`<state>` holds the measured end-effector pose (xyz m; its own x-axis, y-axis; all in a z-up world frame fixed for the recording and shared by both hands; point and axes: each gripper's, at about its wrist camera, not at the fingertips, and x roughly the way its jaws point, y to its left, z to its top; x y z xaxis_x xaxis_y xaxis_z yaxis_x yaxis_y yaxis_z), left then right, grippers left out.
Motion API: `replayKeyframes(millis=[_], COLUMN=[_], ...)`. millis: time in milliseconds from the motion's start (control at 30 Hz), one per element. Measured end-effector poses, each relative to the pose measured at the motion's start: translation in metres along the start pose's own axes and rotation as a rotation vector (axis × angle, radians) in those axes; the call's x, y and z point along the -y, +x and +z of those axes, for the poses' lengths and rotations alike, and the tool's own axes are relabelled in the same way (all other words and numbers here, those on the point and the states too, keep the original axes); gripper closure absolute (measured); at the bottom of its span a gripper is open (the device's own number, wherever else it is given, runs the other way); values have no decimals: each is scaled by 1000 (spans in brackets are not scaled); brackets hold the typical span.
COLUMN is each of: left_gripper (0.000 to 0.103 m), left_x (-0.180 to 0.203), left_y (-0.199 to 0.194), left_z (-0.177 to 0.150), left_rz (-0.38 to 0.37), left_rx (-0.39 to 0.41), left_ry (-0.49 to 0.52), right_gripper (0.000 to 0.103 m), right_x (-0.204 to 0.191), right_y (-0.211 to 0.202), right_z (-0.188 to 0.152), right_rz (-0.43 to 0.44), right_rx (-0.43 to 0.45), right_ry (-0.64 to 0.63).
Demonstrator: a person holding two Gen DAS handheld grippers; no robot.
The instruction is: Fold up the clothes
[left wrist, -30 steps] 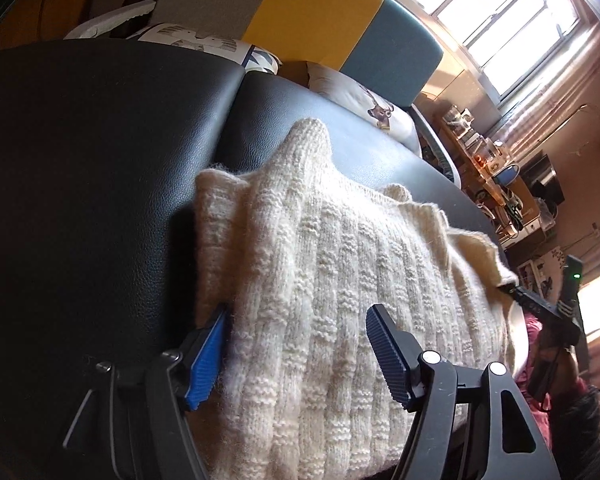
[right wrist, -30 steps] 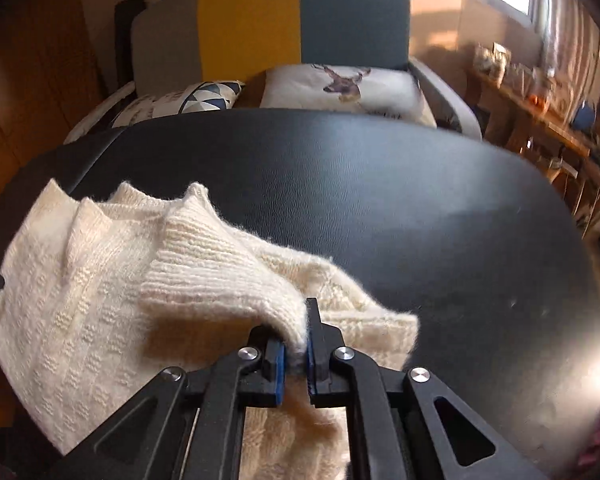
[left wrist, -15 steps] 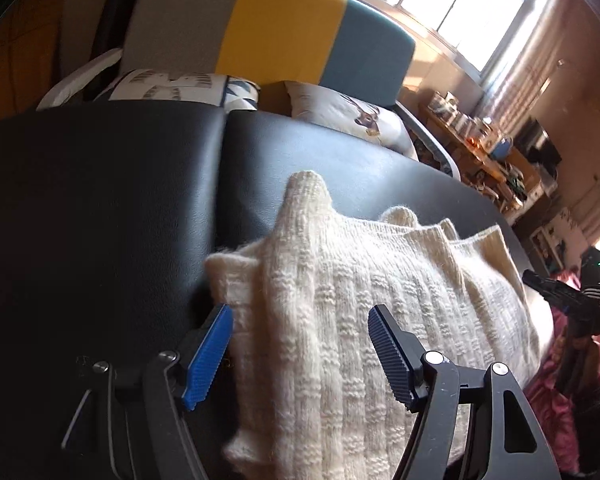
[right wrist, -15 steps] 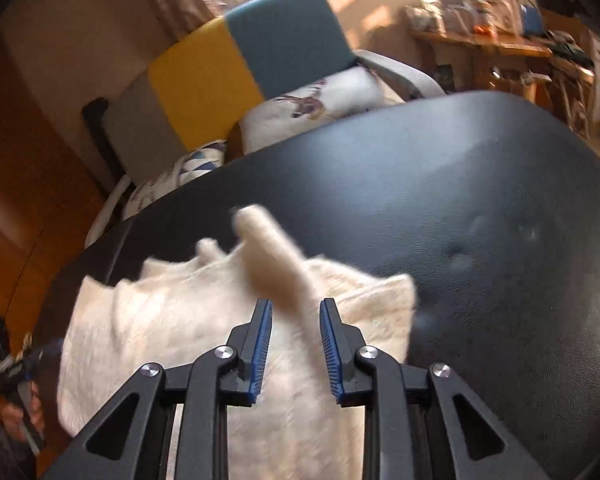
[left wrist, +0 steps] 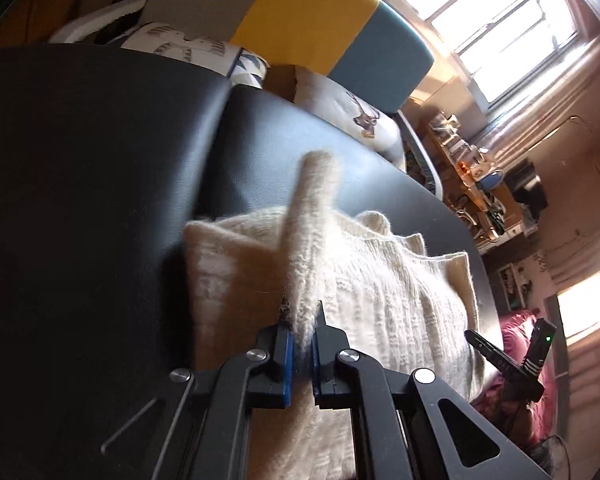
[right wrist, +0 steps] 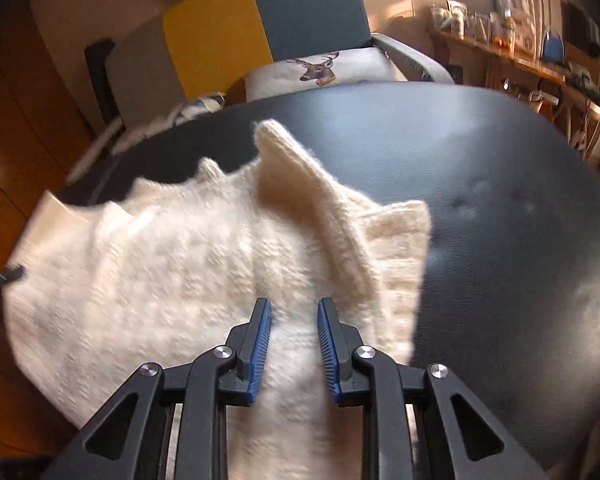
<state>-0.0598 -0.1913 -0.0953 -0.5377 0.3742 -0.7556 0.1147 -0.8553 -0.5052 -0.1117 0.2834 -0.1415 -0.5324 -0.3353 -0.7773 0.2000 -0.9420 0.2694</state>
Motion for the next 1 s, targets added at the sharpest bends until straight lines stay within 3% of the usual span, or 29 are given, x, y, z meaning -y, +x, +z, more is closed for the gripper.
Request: replayKeyframes(millis=[133, 200, 233, 267, 333, 367, 433, 467, 600, 733, 800, 833, 900, 933, 1000], left_gripper=[90, 84, 73, 69, 66, 63, 45, 45, 45, 45, 51, 72, 86, 93, 97], left_x=[-23, -23, -20, -13, 11, 25, 61, 81, 131, 141, 137, 135, 131, 129, 133], left_y=[30, 21, 13, 2, -20, -26, -23, -17, 40, 98, 117, 122, 129, 130, 120], left_z=[-7, -4, -2, 1, 5, 7, 10, 9, 14, 30, 32, 31, 30, 30, 26], left_rz=[111, 110, 130, 173, 232, 199, 104, 91, 54, 54, 58, 65, 66, 71, 96], left_rx=[-91, -62, -34, 16, 120, 142, 134, 127, -33, -202, -245, -256, -262, -253, -179], left_ry=[-14, -38, -39, -14, 78, 136, 294, 389, 614, 604, 575, 563, 530, 514, 500], right_gripper=[81, 80, 80, 80, 80, 80, 79, 79, 79, 79, 78, 78, 78, 78, 78], right_x=[5, 7, 8, 9, 14, 16, 19, 20, 21, 21, 21, 21, 20, 19, 14], right_y=[-1, -1, -1, -1, -2, -1, -1, -1, -2, -3, -3, -3, -3, -3, -6], right_z=[-3, -5, -6, -6, -8, -8, -8, -9, -9, -11, -11, -11, -11, -10, -7], right_rz=[-22, -34, -39, -45, -22, -9, 10, 18, 38, 50, 55, 56, 53, 45, 28], right_rx=[-8, -12, -14, -16, -8, -5, 4, 8, 24, 35, 40, 41, 40, 31, 17], right_ry=[-14, -21, -25, -28, 1, 14, 34, 44, 48, 31, 27, 25, 25, 24, 25])
